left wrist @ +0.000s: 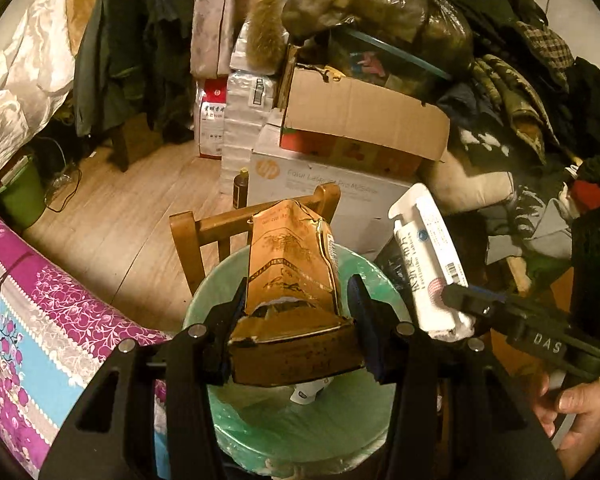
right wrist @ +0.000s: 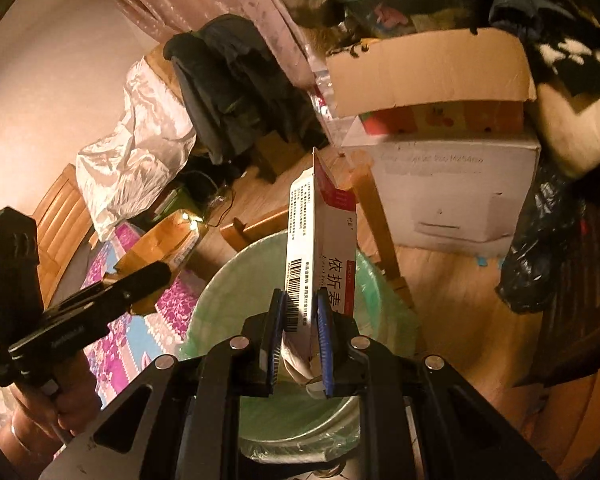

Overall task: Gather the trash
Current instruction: 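Carry both items to the green bin and open both tools to drop them, then move both tools back from the bin to the quilt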

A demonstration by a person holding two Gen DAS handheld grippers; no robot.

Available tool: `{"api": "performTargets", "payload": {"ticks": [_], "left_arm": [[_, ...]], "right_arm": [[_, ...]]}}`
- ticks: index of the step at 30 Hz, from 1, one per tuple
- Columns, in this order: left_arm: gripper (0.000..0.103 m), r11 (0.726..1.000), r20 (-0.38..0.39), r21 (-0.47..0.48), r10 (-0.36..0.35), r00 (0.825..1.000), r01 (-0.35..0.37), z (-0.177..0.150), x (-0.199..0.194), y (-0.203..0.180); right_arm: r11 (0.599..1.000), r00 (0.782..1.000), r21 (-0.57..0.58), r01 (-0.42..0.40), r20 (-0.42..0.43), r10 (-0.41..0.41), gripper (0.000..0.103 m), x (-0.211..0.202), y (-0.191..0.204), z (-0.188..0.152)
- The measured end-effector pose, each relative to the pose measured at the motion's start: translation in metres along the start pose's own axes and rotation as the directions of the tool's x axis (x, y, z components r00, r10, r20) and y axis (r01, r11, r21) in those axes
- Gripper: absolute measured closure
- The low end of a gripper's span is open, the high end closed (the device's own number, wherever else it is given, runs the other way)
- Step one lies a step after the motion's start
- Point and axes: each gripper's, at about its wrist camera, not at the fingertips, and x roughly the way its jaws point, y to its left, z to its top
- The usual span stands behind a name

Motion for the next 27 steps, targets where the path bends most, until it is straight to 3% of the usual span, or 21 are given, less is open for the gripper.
{"api": "performTargets", "payload": {"ticks": [2,3,4,15,18,20,22,25,27], "left_arm": [[0.047,1.000,-0.024,-0.014,-0.005,1.000,0.004,0.001,0.005,0.002],[0.028,0.999,-0.040,-0.033,0.006,0.999,-0.007,0.002,0.008,0.006],[0.023,0.999,-0.032,-0.050,0.019,0.999,-0.020,0.002,0.008,0.009],[0.023,0.991,0.013,-0.118,0.060,0.998,-0.058,-0.003,-0.015,0.035],[0.023,0.988,0.036,-0.121,0.098,0.995,-0.093,-0.007,-0.025,0.038],[0.023,0.980,0.067,-0.129,0.160,0.985,-0.151,-0.010,-0.037,0.041],[0.023,0.964,0.111,-0.149,0.238,0.965,-0.221,-0.014,-0.053,0.047],[0.020,0.915,0.163,-0.187,0.388,0.907,-0.358,-0.025,-0.079,0.060],[0.019,0.859,0.192,-0.214,0.504,0.842,-0.466,-0.038,-0.099,0.071]], "right_arm": [[0.999,0.999,-0.008,-0.036,-0.021,0.036,0.083,0.006,0.005,-0.002],[0.999,0.999,-0.003,-0.041,-0.026,0.041,0.080,0.009,0.007,-0.002],[0.999,0.999,0.007,-0.040,-0.030,0.040,0.077,0.012,0.006,-0.002],[0.999,0.999,-0.001,-0.040,-0.006,0.040,0.076,0.010,0.015,0.001],[0.999,0.999,-0.031,-0.037,0.012,0.037,0.076,0.009,0.026,0.001],[0.998,0.999,-0.048,-0.037,0.038,0.039,0.076,0.005,0.033,0.001],[0.996,0.996,-0.084,-0.027,0.083,0.034,0.076,-0.001,0.047,0.000],[0.988,0.988,-0.156,0.003,0.154,0.021,0.076,-0.006,0.076,-0.005],[0.979,0.980,-0.202,0.017,0.198,0.023,0.071,-0.010,0.097,-0.009]]}}
